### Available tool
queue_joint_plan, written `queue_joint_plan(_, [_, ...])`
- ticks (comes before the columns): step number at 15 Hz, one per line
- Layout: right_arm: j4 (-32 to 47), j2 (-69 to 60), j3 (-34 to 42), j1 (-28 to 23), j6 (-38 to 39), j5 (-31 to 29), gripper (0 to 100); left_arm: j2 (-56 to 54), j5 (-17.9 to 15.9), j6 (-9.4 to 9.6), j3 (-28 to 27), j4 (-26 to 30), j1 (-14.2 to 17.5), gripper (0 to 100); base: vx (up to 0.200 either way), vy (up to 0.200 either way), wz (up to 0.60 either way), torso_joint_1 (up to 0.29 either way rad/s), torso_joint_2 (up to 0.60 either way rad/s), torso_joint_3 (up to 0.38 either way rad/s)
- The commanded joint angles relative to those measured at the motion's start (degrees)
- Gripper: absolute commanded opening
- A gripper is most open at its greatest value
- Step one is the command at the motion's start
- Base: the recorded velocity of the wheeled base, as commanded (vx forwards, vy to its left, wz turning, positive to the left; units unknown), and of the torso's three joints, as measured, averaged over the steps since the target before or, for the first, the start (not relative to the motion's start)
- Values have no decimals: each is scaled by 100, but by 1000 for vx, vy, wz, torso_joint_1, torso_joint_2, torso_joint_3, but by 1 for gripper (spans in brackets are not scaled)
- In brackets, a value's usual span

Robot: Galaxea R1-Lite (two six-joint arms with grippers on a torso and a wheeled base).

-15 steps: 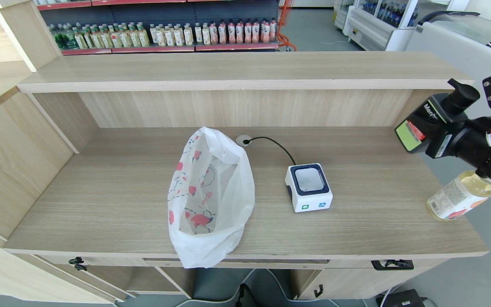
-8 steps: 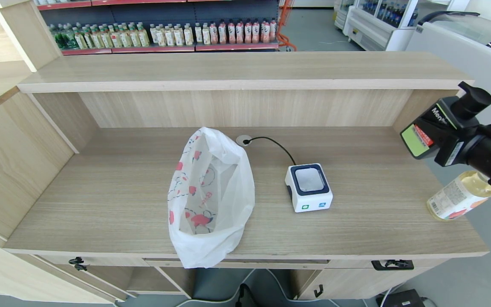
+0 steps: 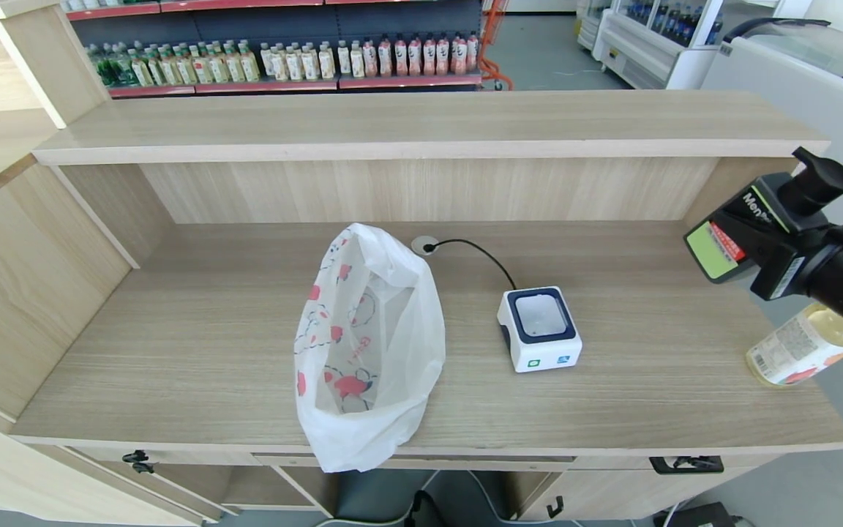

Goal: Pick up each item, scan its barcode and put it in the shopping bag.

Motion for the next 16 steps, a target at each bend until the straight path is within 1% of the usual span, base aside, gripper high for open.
queue_joint_plan(1, [-11,-5,-3,8,5,19,0,-2,0,-3,0,2,-9,100,0,200,0,22,12,-2])
queue_joint_plan(3, [-37,-5,-3,35,32,28,0,-2,0,6,0,2,0,100,0,200,0,10,0,7])
queue_joint_plan(6, [-37,-23,6,35,58,353,0,-2,0,6,0,2,-9,100,0,200,0,-2,1,2])
queue_joint_plan(10, [-37,179,-21,61,-127,353,0,-2,0,6,0,2,-9,100,0,200,0,-1,2,4])
queue_joint_plan(12, [-37,241,32,131,-206,371,0,-2,0,6,0,2,-9,100,0,0,0,0,0,0])
queue_joint_plan(14, [-55,346,216,360,-127,494,0,-2,0,-12,0,2,0,100,0,0,0,0,0,0])
queue_joint_plan(16, [-362,619,401,580,-21,547,0,-2,0,-12,0,2,-9,100,0,0,0,0,0,0])
